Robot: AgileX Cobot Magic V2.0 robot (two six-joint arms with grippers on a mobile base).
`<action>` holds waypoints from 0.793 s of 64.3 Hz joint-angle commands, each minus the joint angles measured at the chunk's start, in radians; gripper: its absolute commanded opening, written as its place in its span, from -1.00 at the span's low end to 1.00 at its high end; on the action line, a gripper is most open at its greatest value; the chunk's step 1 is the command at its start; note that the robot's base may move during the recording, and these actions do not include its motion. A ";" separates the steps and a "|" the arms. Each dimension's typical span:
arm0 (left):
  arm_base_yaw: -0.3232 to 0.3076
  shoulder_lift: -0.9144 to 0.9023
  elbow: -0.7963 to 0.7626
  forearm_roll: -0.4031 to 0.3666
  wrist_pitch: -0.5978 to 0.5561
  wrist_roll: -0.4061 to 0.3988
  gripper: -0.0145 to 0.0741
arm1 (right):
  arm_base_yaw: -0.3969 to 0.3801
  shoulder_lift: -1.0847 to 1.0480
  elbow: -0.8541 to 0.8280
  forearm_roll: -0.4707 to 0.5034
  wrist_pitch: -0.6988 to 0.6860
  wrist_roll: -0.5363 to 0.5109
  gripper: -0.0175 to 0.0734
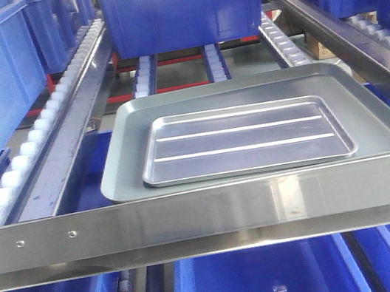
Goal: Grab silver tray and stack on right shelf
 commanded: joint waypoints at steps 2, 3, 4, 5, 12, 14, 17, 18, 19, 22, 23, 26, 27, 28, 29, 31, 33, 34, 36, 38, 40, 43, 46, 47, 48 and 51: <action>0.001 0.004 0.019 -0.007 -0.095 -0.009 -0.90 | -0.081 -0.019 0.011 0.080 -0.155 -0.155 -0.49; 0.001 0.004 0.019 -0.007 -0.095 -0.009 -0.90 | -0.101 -0.029 0.026 0.106 -0.179 -0.191 -0.49; 0.001 0.004 0.019 -0.007 -0.095 -0.009 -0.90 | -0.115 -0.036 0.036 0.125 -0.195 -0.213 -0.49; 0.001 0.004 0.019 -0.007 -0.095 -0.009 -0.90 | -0.129 -0.047 0.048 0.143 -0.203 -0.224 -0.49; 0.001 0.004 0.019 -0.007 -0.095 -0.009 -0.90 | -0.242 -0.123 0.148 0.239 -0.326 -0.335 -0.49; 0.001 0.004 0.019 -0.007 -0.095 -0.009 -0.90 | -0.273 -0.149 0.175 0.239 -0.354 -0.336 -0.49; 0.001 0.004 0.019 -0.007 -0.095 -0.009 -0.90 | -0.301 -0.185 0.213 0.239 -0.378 -0.336 -0.49; 0.001 0.004 0.019 -0.007 -0.095 -0.009 -0.90 | -0.308 -0.201 0.230 0.239 -0.389 -0.336 -0.49; 0.001 0.004 0.019 -0.007 -0.095 -0.009 -0.90 | -0.317 -0.212 0.240 0.239 -0.396 -0.336 -0.49; 0.001 0.004 0.019 -0.007 -0.095 -0.009 -0.90 | -0.331 -0.249 0.275 0.239 -0.419 -0.336 -0.49; 0.001 0.004 0.019 -0.007 -0.095 -0.009 -0.90 | -0.335 -0.265 0.290 0.239 -0.424 -0.336 -0.49; 0.001 0.004 0.019 -0.007 -0.095 -0.009 -0.90 | -0.339 -0.303 0.323 0.239 -0.437 -0.336 -0.49; 0.001 0.004 0.019 -0.007 -0.095 -0.009 -0.90 | -0.339 -0.314 0.327 0.239 -0.439 -0.336 -0.49; 0.001 0.004 0.019 -0.007 -0.095 -0.009 -0.90 | -0.339 -0.325 0.339 0.239 -0.439 -0.336 -0.49; 0.001 0.004 0.019 -0.007 -0.095 -0.009 -0.90 | -0.339 -0.342 0.347 0.239 -0.442 -0.336 -0.49; 0.001 0.004 0.019 -0.007 -0.095 -0.009 -0.90 | -0.340 -0.363 0.366 0.239 -0.444 -0.336 -0.49; 0.001 0.004 0.019 -0.007 -0.095 -0.009 -0.90 | -0.339 -0.360 0.385 0.239 -0.468 -0.336 -0.49; 0.001 0.004 0.019 -0.007 -0.095 -0.009 -0.90 | -0.339 -0.357 0.395 0.240 -0.484 -0.335 -0.49; 0.001 0.004 0.019 -0.007 -0.095 -0.009 -0.90 | -0.338 -0.355 0.401 0.240 -0.489 -0.335 -0.49; 0.001 0.004 0.019 -0.007 -0.095 -0.009 -0.90 | -0.338 -0.358 0.398 0.240 -0.471 -0.334 -0.49; 0.001 0.004 0.019 -0.007 -0.095 -0.009 -0.90 | -0.338 -0.358 0.398 0.240 -0.475 -0.334 -0.49; 0.001 0.004 0.019 -0.007 -0.095 -0.009 -0.90 | -0.338 -0.358 0.398 0.240 -0.479 -0.334 -0.49; 0.001 0.004 0.019 -0.007 -0.095 -0.009 -0.90 | -0.338 -0.358 0.398 0.240 -0.479 -0.334 -0.49; 0.001 0.004 0.019 -0.007 -0.095 -0.009 -0.90 | -0.338 -0.358 0.398 0.240 -0.478 -0.334 -0.49; 0.001 0.004 0.019 -0.007 -0.095 -0.009 -0.90 | -0.338 -0.358 0.398 0.240 -0.478 -0.334 -0.49; 0.001 0.004 0.019 -0.007 -0.095 -0.009 -0.90 | -0.338 -0.358 0.398 0.240 -0.475 -0.334 -0.49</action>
